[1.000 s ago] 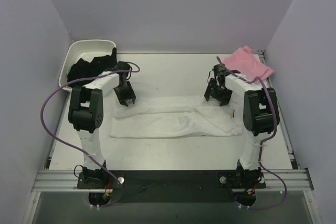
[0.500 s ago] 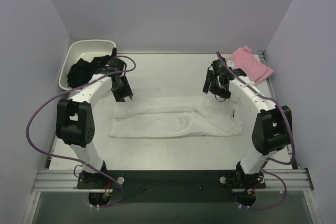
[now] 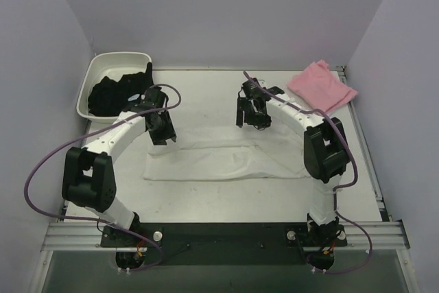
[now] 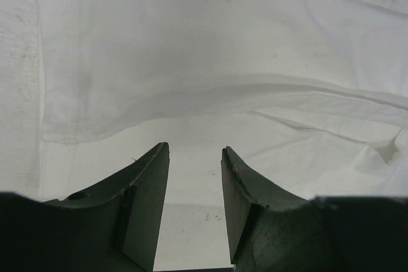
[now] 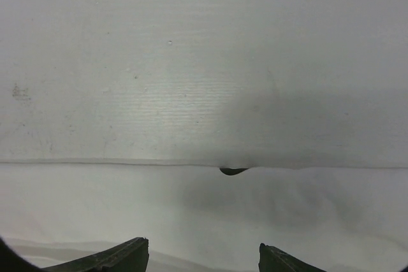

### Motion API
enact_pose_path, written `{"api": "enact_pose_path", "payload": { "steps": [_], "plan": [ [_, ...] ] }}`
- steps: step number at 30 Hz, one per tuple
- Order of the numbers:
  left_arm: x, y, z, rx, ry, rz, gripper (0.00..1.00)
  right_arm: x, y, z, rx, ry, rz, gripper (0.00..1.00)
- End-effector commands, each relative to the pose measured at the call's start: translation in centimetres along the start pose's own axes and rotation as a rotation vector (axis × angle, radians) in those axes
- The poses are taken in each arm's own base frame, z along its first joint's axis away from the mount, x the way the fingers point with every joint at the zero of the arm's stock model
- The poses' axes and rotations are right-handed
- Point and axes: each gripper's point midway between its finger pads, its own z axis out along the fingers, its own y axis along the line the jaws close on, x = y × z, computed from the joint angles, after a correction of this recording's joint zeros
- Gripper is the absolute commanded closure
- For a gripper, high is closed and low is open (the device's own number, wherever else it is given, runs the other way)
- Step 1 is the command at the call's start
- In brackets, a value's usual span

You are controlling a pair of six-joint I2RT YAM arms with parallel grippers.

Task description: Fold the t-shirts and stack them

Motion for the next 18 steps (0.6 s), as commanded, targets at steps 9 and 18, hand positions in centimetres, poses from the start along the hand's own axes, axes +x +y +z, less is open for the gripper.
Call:
{"api": "enact_pose_path", "payload": {
  "steps": [9,18],
  "plan": [
    [-0.9,-0.1,-2.4,0.060,-0.091,0.007,0.52,2.1,4.2,1.1,-0.047,0.050,-0.097,0.32],
    [-0.6,0.5,-2.5,0.068,-0.100,-0.007,0.52,4.5,4.6,1.6,-0.001,0.066,-0.169,0.32]
  ]
}}
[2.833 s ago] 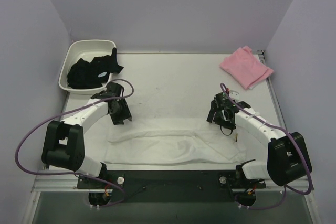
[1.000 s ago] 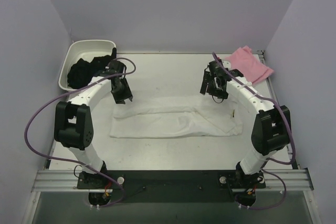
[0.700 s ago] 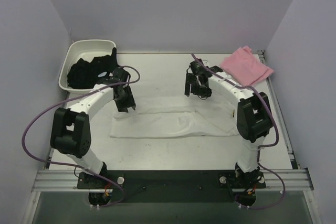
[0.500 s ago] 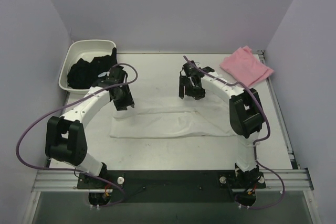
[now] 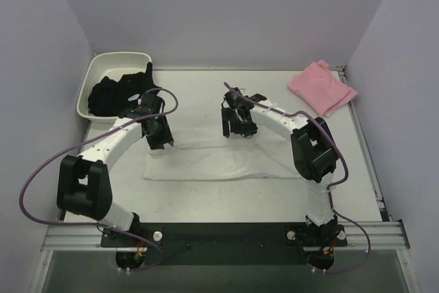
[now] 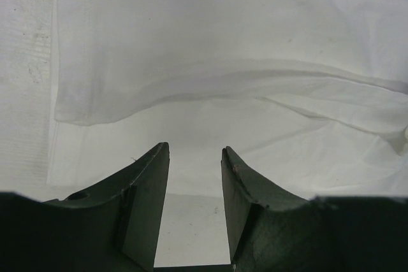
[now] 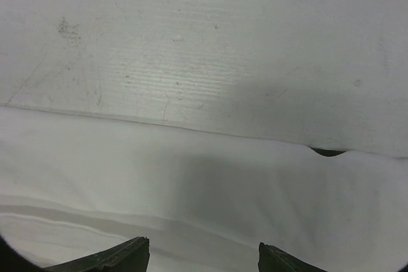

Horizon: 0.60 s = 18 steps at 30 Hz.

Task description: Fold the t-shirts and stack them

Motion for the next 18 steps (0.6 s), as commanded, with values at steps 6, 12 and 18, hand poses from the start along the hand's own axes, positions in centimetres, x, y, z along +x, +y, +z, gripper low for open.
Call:
{"api": "enact_pose_path", "payload": {
  "steps": [6,12,18],
  "plan": [
    [-1.5,-0.3,-1.6,0.054,-0.079,0.004,0.52,1.9,-0.1,0.2,0.043,0.028,-0.045,0.32],
    [-1.6,0.1,-1.9,0.054,-0.088,0.001,0.52,3.9,-0.4,-0.8,0.048,0.051,-0.069,0.33],
    [-1.6,0.2,-1.9,0.055,-0.093,-0.005,0.52,6.8,-1.3,-2.7,0.064,0.069,-0.092,0.33]
  ]
}}
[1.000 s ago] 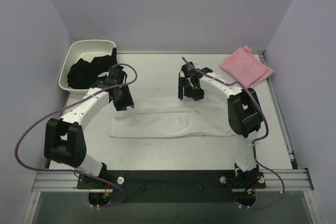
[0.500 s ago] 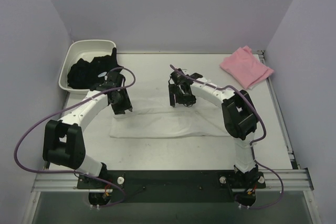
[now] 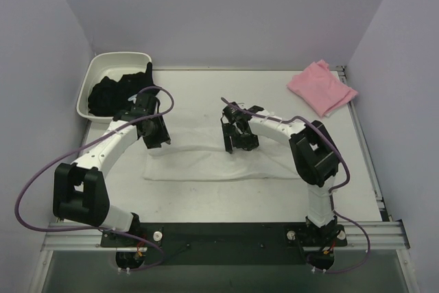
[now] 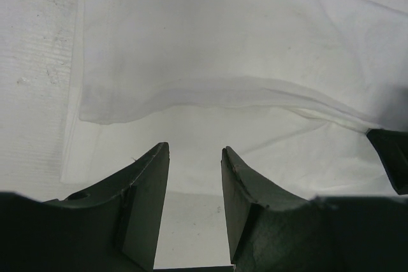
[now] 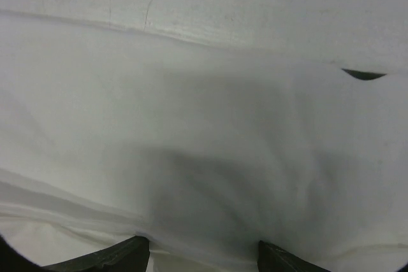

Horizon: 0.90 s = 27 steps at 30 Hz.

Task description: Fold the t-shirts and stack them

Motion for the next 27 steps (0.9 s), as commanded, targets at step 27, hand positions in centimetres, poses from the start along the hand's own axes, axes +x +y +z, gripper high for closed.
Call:
{"api": "enact_pose_path", "payload": {
  "steps": [27],
  "plan": [
    [-3.2,-6.3,4.2,0.089,-0.033,0.077,0.52,-1.1,-13.6,-11.3,0.197,-0.293,0.280,0.32]
  ]
}}
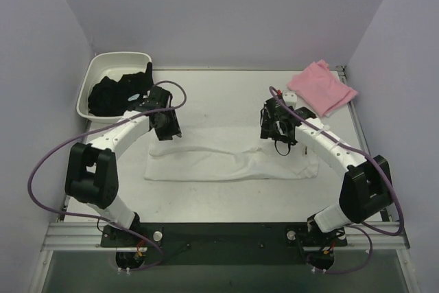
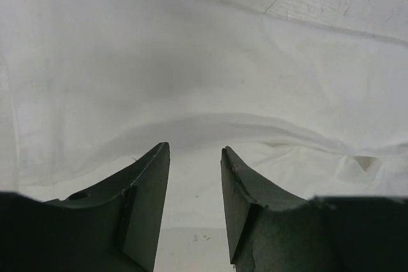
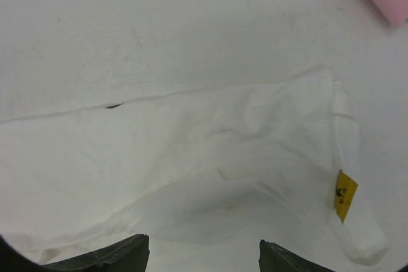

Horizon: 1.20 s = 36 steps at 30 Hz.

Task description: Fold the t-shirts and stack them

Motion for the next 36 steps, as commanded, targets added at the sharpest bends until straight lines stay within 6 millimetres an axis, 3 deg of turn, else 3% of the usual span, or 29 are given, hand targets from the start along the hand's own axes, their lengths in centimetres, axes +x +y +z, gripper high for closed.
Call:
{"api": "enact_pose_path", "payload": {
  "steps": [1,4,8,23,29,36],
  "plan": [
    [-2.0,-2.6,2.5,0.023,-0.024,0.031,0.52,-2.1,-2.3,-1.2,0.021,-0.041,0.040,0.32],
    [-1.3,-3.1,4.3,0.004,0.019,0.041,0.53,-1.8,-2.6,-1.0,0.020,-0.029,0.043,0.32],
    [-0.1,-2.9,4.9,-0.009,0.049,0.046,0.54,-1.3,-2.6,-0.7,0.017,-0.015,0.037,0.32],
    [5.6,1.8,2.5,-0.073,0.103,0.062,0.54,0.4,-2.2,0.7,0.008,0.035,0.042,0.32],
    [5.7,2.7,0.8,-0.087,0.071,0.065,0.54,-0.7,-3.0,0.6,0.035,0.001,0.084,0.32],
    [4.1,2.0,-1.6,-0.059,0.006,0.058,0.54,-2.0,-5.0,4.2,0.014,0.069,0.251,0.32]
  ]
}}
